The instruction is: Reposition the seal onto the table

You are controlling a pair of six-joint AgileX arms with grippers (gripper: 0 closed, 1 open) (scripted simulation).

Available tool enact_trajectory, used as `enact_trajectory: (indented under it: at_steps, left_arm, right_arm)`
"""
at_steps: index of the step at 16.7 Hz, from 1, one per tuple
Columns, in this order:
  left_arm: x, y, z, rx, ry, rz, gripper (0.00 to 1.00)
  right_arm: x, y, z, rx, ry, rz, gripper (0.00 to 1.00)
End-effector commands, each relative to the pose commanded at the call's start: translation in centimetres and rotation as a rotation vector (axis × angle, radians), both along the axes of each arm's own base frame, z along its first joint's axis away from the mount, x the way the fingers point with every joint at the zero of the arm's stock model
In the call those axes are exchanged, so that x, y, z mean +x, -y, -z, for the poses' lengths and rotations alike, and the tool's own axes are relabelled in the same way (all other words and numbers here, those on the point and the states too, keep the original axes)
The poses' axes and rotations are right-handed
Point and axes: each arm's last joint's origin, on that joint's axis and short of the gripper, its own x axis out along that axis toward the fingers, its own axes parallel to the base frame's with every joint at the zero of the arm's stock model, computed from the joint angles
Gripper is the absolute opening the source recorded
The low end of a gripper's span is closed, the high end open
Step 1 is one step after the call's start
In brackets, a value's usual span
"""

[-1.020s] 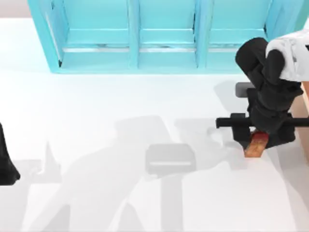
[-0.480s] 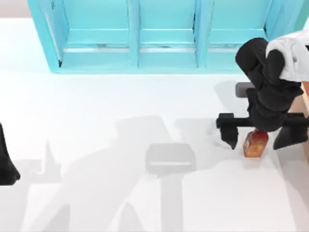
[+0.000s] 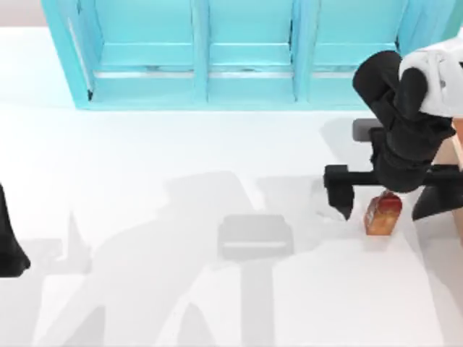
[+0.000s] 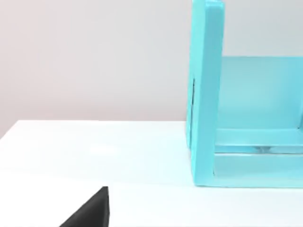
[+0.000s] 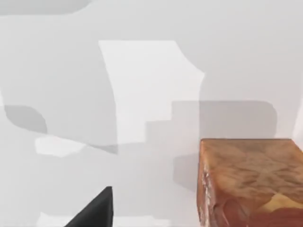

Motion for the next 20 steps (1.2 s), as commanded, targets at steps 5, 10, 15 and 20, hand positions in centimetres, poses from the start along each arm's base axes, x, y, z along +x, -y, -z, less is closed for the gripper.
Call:
enact_trajectory:
  at_steps: [5, 10, 15, 20]
  left_arm:
    - [0.0, 0.0, 0.0, 0.000, 0.000, 0.000, 1.00]
    - [0.0, 0.0, 0.0, 0.000, 0.000, 0.000, 1.00]
    - [0.0, 0.0, 0.0, 0.000, 0.000, 0.000, 1.00]
    - [0.0, 0.0, 0.0, 0.000, 0.000, 0.000, 1.00]
  right_arm:
    - [0.6, -0.5, -4.0, 0.006, 0.008, -0.014, 1.00]
    - [0.7, -0.6, -7.4, 0.008, 0.000, -0.013, 1.00]
    - [0.2, -0.2, -12.2, 0.004, 0.012, -0.008, 1.00]
    - [-0.2, 0.2, -14.2, -0.004, -0.005, 0.004, 1.00]
